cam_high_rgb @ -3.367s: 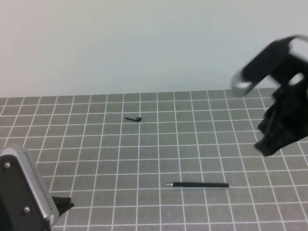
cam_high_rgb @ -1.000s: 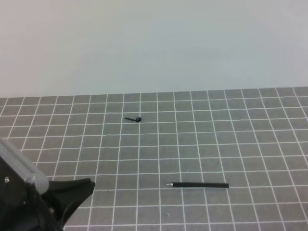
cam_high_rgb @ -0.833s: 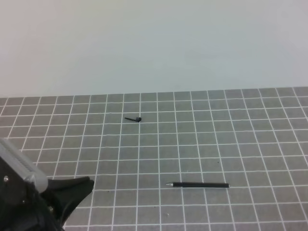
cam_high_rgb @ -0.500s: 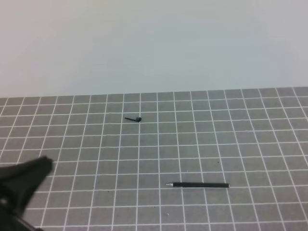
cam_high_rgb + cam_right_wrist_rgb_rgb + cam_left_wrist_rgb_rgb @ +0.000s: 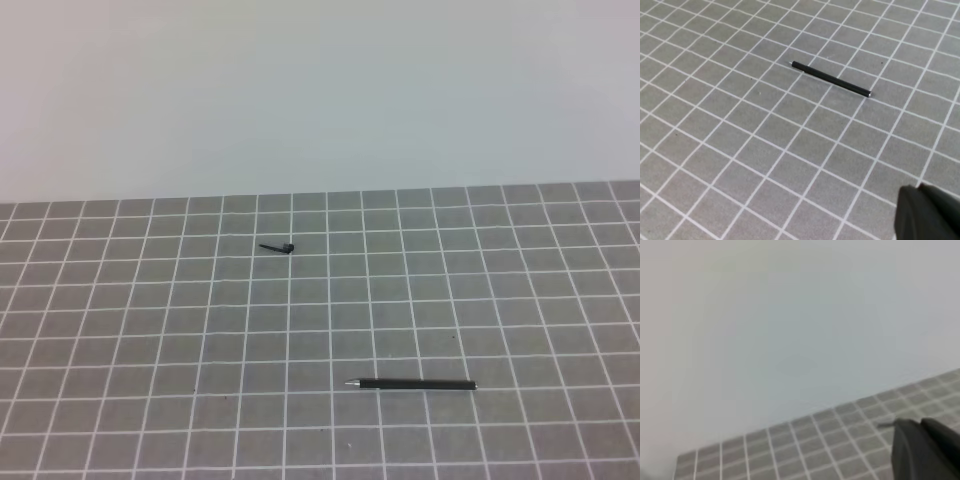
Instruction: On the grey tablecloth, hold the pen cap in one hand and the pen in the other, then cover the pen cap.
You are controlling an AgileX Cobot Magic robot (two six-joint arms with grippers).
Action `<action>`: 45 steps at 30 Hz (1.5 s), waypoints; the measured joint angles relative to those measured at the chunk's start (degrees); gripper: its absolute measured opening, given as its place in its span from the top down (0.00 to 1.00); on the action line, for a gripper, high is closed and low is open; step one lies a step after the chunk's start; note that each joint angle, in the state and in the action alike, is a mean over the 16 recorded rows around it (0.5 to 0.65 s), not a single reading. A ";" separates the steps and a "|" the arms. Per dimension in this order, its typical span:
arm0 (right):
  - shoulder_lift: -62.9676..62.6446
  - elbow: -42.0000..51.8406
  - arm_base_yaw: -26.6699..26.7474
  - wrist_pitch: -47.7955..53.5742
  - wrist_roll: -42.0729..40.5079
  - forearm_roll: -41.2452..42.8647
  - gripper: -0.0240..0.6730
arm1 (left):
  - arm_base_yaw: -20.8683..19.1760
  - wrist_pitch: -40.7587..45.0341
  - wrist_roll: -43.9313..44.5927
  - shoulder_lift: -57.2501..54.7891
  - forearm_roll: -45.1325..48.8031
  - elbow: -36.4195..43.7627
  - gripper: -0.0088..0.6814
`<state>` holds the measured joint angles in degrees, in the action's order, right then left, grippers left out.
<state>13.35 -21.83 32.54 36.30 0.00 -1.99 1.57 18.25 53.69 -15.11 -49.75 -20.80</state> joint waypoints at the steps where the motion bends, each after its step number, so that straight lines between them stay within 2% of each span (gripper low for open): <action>1: 0.00 0.00 0.00 0.00 0.00 0.00 0.96 | -0.67 0.00 0.00 0.68 -0.20 0.66 0.99; 8: 0.00 0.00 0.00 0.00 -0.09 0.00 0.96 | -3.34 -0.63 0.00 3.75 -2.66 4.73 0.99; 16: 0.00 0.00 0.00 0.00 -0.28 0.00 0.96 | -2.83 -3.15 -4.13 5.19 -3.47 7.29 0.99; 21: 0.00 0.00 0.00 0.00 -0.37 0.00 0.96 | -2.20 -5.25 -15.36 7.03 4.85 9.86 0.99; 32: 0.00 0.00 0.00 0.00 -0.37 -0.01 0.96 | -1.60 -7.70 -44.97 13.29 31.19 18.34 0.99; 37: 0.00 0.00 0.00 0.00 -0.37 -0.02 0.96 | -1.60 -5.22 -50.13 14.90 36.32 20.47 0.99; 45: 0.00 0.00 0.00 0.00 -0.37 -0.03 0.96 | -1.60 -0.47 -52.05 15.49 39.50 20.87 0.99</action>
<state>13.35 -21.83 32.54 36.30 -0.37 -2.02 -0.02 17.78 1.64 0.37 -10.25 0.08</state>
